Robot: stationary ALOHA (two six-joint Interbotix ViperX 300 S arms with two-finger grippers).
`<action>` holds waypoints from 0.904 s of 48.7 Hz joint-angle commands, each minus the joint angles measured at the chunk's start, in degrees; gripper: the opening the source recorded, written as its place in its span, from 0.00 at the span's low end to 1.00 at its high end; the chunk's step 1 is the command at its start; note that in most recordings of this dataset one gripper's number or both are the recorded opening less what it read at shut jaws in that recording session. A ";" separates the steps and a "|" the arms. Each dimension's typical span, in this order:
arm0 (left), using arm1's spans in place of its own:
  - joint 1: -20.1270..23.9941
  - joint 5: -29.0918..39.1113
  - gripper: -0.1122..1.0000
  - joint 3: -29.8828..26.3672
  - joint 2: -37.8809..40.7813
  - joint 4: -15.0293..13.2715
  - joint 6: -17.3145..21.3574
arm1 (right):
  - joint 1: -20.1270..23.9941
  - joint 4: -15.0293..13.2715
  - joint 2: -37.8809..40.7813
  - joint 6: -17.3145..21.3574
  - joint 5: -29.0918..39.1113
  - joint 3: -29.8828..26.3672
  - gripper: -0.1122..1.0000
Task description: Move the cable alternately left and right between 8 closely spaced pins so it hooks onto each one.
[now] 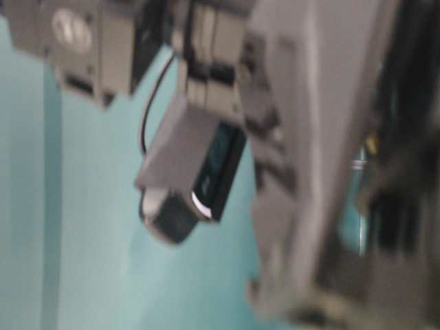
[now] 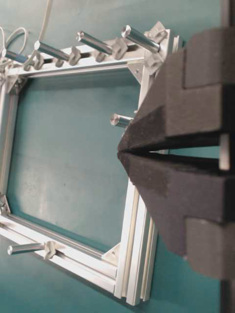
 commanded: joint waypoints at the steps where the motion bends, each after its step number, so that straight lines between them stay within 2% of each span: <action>1: 0.18 -0.26 0.10 -0.62 0.44 0.18 0.00 | 0.53 -0.18 -0.26 -0.09 0.09 -2.90 0.25; 8: 0.09 -0.26 0.10 -0.62 0.44 0.18 -0.09 | 0.44 -0.26 1.14 -0.44 0.53 -4.75 0.25; 24: 0.18 -0.26 0.10 -0.62 0.44 0.09 -0.09 | -1.67 -2.37 1.32 -0.70 3.25 -5.01 0.25; 44: 0.09 -0.26 0.10 -0.62 0.44 0.09 -0.09 | -5.54 -3.25 1.41 -5.27 3.78 -4.92 0.25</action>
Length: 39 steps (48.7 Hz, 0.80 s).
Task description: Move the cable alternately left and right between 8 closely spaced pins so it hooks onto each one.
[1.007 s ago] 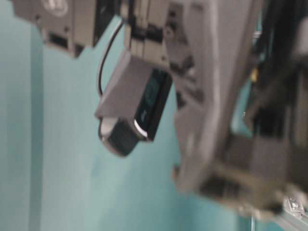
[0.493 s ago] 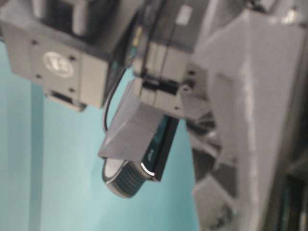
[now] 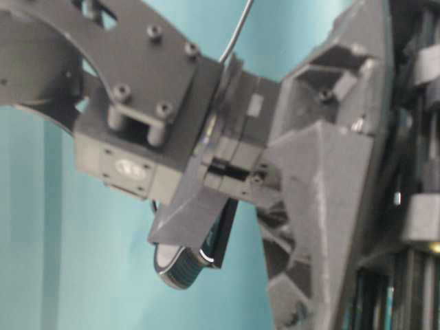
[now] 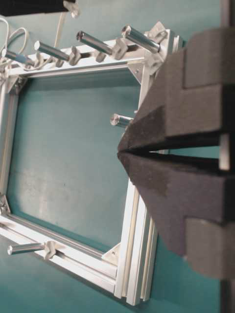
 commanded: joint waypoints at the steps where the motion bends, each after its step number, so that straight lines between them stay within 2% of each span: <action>1: 0.09 -0.35 0.10 -0.62 0.44 0.18 -0.18 | -0.53 -0.35 -1.32 -0.70 0.18 -1.23 0.25; 39: 0.18 -0.26 0.10 -0.62 0.44 0.09 -0.18 | -3.87 -0.53 -1.14 -2.81 0.26 0.18 0.25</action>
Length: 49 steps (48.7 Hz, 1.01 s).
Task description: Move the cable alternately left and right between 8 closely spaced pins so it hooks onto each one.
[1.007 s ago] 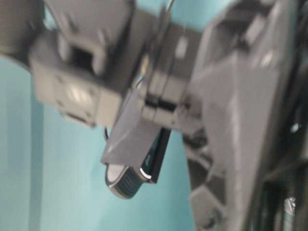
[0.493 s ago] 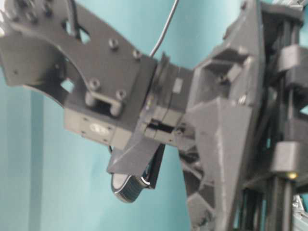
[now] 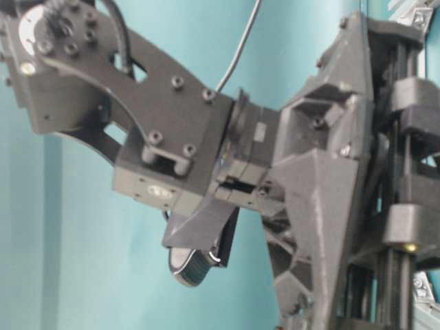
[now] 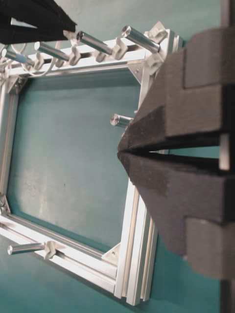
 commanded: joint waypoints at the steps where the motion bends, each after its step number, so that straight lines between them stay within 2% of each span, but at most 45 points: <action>1: 0.09 -0.26 0.10 -0.62 0.44 0.18 -0.18 | -0.18 -0.26 -1.14 -0.18 0.00 -0.53 0.25; 49: 0.09 -0.26 0.10 -0.62 0.44 0.18 -0.18 | -0.79 -0.18 -1.23 -0.18 0.00 -0.53 0.25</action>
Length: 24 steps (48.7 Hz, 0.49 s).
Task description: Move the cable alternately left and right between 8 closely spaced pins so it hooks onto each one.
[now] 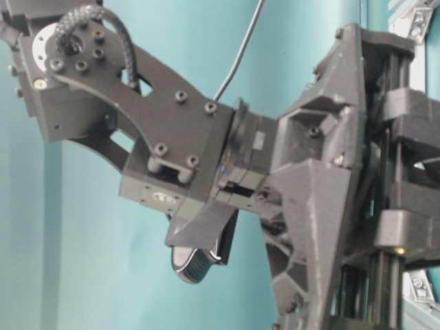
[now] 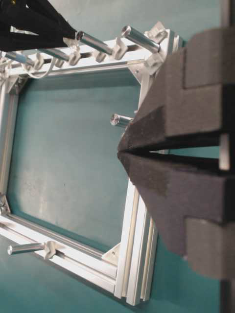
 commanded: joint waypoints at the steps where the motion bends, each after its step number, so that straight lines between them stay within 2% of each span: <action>1: 0.18 -0.26 0.10 -0.62 0.44 0.18 -0.09 | 0.00 -0.26 -1.23 -0.09 0.00 -0.62 0.25; 17: 0.09 -0.26 0.10 -0.62 0.44 0.26 -0.09 | -0.35 -0.26 -1.23 -0.62 0.26 -0.62 0.25; 24: 0.18 -0.26 0.10 -0.62 0.44 0.18 -0.09 | -1.85 -0.26 -1.58 -4.31 1.05 -0.62 0.25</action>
